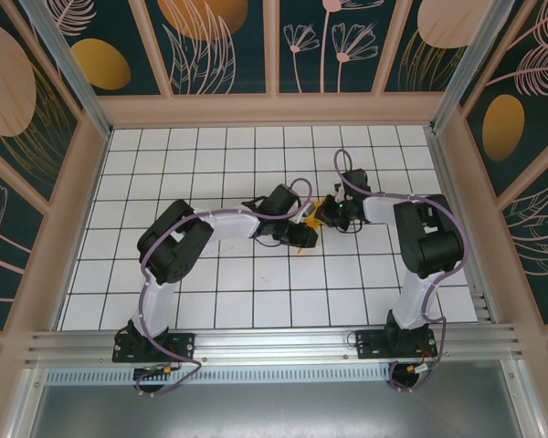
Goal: Fold a paper plane with a square sheet of paper (fold left side to right side)
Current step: Fold the wing for the fifth time at the center of the table.
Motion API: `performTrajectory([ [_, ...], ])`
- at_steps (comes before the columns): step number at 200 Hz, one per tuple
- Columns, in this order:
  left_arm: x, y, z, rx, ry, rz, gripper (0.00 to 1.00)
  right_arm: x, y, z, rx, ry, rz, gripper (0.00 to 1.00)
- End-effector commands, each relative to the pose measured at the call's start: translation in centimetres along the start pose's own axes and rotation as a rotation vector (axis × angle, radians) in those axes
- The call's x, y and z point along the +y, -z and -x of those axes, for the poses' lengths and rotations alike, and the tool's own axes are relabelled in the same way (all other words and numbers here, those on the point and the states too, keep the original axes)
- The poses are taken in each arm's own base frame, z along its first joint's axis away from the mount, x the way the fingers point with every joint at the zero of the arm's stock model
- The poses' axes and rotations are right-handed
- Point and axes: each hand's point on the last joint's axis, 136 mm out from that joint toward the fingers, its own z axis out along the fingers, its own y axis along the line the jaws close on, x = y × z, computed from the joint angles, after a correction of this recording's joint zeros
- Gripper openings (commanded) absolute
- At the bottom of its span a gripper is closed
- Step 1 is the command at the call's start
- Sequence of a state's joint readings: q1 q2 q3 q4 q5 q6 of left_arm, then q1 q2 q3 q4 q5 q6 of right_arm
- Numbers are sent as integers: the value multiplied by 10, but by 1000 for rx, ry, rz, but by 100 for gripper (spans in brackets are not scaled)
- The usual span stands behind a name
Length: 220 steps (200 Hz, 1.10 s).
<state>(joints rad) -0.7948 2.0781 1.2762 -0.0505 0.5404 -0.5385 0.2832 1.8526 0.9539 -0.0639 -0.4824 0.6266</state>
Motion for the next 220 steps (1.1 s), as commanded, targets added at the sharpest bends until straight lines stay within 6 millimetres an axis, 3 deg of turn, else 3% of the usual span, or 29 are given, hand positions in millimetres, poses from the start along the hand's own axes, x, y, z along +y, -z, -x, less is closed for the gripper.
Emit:
performTrajectory([
  [1,21,-9,-21,48,34,34,33,-29,-7,-9,20,-15,-116,4],
  [41,32,-10,-35,65,58,57,29,-5,3,1,-7,22,-21,3],
  [80,38,-11,-44,67,77,66,24,23,40,21,-113,84,51,0],
  [121,39,-10,-45,65,78,69,16,29,63,0,-139,117,87,0],
  [157,39,-8,-45,63,74,74,15,33,57,-27,-111,131,122,0],
  [220,39,-8,-44,61,73,76,14,36,26,-31,-48,141,117,0],
])
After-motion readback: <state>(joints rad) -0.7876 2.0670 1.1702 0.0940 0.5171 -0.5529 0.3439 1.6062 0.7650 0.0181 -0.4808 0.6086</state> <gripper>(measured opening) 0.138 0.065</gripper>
